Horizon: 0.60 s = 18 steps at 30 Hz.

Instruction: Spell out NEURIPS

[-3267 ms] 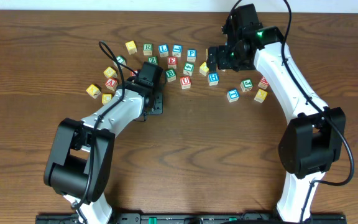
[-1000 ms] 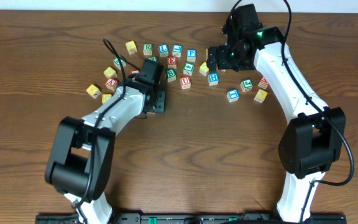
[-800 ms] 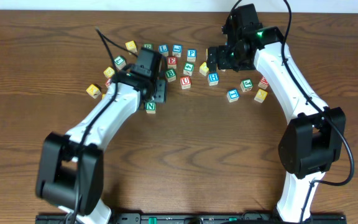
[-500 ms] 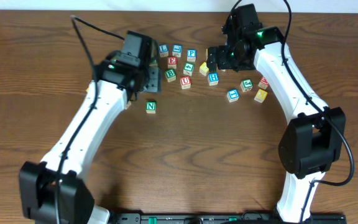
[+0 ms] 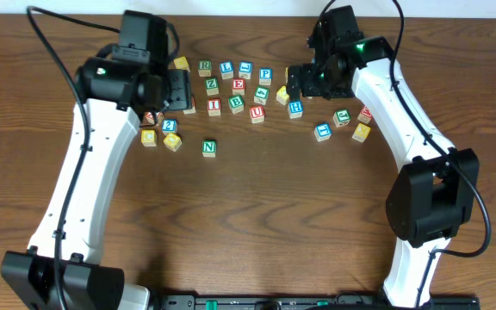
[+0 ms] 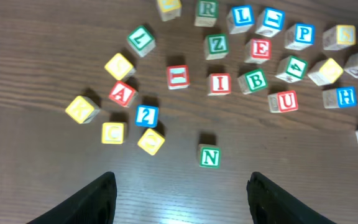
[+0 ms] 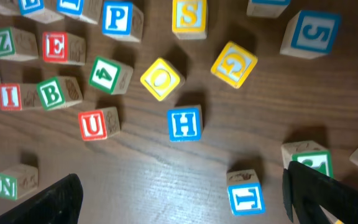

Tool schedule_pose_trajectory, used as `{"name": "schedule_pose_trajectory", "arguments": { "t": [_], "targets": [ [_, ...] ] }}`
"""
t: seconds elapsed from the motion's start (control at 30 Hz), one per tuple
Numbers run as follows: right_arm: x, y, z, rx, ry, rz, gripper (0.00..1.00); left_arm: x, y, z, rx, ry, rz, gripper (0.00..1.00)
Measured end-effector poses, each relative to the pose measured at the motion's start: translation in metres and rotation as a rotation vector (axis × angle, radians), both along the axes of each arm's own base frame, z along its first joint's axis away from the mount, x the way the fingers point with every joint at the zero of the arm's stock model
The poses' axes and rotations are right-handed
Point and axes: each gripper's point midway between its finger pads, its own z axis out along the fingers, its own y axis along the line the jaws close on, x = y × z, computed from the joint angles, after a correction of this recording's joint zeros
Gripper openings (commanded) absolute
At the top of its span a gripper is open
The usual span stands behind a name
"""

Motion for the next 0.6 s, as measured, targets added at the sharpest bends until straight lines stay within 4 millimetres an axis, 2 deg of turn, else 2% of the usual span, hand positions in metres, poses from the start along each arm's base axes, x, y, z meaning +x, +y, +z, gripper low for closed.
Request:
{"name": "schedule_pose_trajectory", "arguments": {
  "t": [0.27,0.43,0.6],
  "targets": [
    [0.000,0.006,0.001,0.031,0.002,0.013,0.99,-0.001,0.009,-0.001,0.000,0.009,0.023,0.67],
    [-0.002,0.010,0.002,0.055,0.010,0.027,0.94,-0.001,0.009,-0.001,0.000,0.009,0.023,0.67],
    [-0.014,0.013,0.000,0.074,0.055,0.051,0.91,0.002,0.008,0.001,-0.002,-0.003,0.024,0.68]
  ]
}}
